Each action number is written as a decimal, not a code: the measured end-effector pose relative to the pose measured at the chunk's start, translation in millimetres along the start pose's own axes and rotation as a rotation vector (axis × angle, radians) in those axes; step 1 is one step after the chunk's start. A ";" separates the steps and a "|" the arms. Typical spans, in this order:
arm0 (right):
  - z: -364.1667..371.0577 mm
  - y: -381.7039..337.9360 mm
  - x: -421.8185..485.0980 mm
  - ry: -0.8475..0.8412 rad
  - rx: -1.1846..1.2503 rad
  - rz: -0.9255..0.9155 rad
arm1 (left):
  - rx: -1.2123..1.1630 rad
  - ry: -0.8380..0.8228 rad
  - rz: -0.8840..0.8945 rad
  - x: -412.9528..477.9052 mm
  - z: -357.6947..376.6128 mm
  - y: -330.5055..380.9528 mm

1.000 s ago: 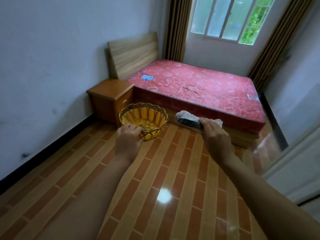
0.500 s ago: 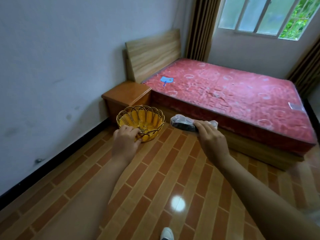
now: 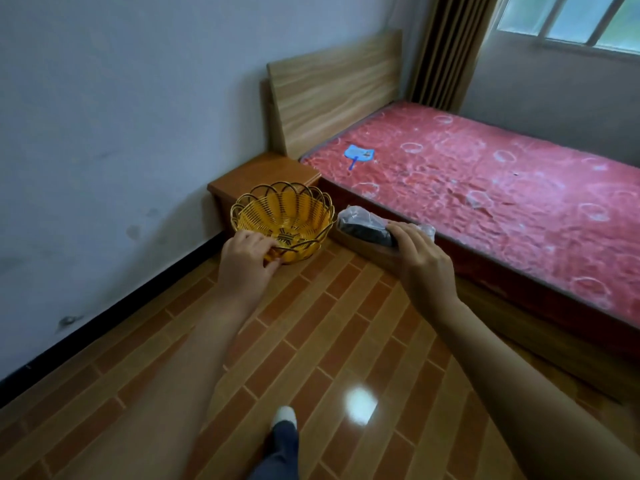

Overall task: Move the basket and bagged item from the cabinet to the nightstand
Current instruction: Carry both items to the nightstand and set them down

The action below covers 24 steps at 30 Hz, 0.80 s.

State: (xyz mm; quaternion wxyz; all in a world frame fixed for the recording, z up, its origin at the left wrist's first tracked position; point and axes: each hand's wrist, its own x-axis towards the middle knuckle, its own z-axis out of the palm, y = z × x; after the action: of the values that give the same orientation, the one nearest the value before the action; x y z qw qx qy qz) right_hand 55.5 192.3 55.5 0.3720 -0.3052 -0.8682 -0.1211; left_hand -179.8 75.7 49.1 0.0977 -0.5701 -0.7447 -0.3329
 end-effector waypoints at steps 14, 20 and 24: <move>183.8 110.7 154.4 -0.039 0.021 0.008 | 0.033 -0.047 -0.037 215.8 129.1 -88.4; 249.4 161.9 206.8 -0.018 0.032 0.031 | 0.061 -0.056 -0.051 289.3 179.2 -112.1; 301.7 204.8 241.8 -0.069 0.101 0.000 | 0.114 -0.051 -0.127 336.1 218.7 -125.1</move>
State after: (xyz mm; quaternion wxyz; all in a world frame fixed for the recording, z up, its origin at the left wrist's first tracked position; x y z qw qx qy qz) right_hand -120.0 591.3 16.8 0.3566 -0.2900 -0.8856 -0.0663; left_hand -354.2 456.0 11.4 0.0894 -0.5235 -0.7994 -0.2808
